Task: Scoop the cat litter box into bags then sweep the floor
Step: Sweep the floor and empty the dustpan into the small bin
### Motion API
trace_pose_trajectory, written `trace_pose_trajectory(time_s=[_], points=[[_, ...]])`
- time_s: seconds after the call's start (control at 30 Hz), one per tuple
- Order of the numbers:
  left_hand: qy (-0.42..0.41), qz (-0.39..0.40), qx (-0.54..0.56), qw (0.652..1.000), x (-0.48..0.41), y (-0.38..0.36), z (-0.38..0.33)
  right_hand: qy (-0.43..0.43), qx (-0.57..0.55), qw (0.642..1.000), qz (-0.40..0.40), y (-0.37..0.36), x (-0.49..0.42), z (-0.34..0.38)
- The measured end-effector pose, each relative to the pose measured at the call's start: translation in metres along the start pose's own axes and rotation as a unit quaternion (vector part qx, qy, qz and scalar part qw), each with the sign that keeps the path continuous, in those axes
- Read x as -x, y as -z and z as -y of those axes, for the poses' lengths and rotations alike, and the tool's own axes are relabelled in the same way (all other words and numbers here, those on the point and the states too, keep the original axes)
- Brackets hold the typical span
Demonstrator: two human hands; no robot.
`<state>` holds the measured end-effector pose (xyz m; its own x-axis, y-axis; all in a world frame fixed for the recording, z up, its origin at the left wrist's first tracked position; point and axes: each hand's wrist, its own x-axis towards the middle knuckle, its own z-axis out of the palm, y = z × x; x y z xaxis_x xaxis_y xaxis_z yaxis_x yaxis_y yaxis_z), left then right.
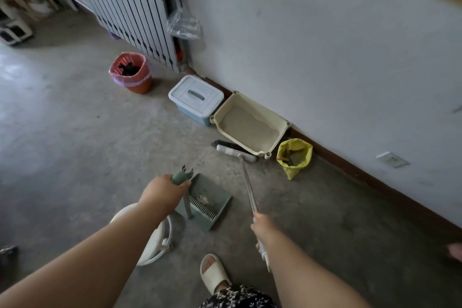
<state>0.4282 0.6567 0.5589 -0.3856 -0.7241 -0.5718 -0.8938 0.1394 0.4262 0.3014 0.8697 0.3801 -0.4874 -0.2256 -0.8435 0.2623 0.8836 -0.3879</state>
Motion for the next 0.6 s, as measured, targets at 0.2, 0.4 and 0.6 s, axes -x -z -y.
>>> trace_pose_trajectory(time_s=[0.2, 0.4, 0.6], points=[[-0.005, -0.006, -0.019, 1.0, 0.018, -0.017, 0.01, -0.028, -0.012, 1.0, -0.005, 0.011, 0.016, -0.019], [-0.014, -0.011, -0.026, 1.0, 0.037, -0.036, 0.014, -0.024, -0.039, 0.999, -0.012, 0.03, 0.053, -0.033], [-0.025, -0.008, -0.031, 0.999, 0.045, -0.04, 0.014, 0.044, 0.026, 0.999, -0.018, 0.045, 0.095, -0.048]])
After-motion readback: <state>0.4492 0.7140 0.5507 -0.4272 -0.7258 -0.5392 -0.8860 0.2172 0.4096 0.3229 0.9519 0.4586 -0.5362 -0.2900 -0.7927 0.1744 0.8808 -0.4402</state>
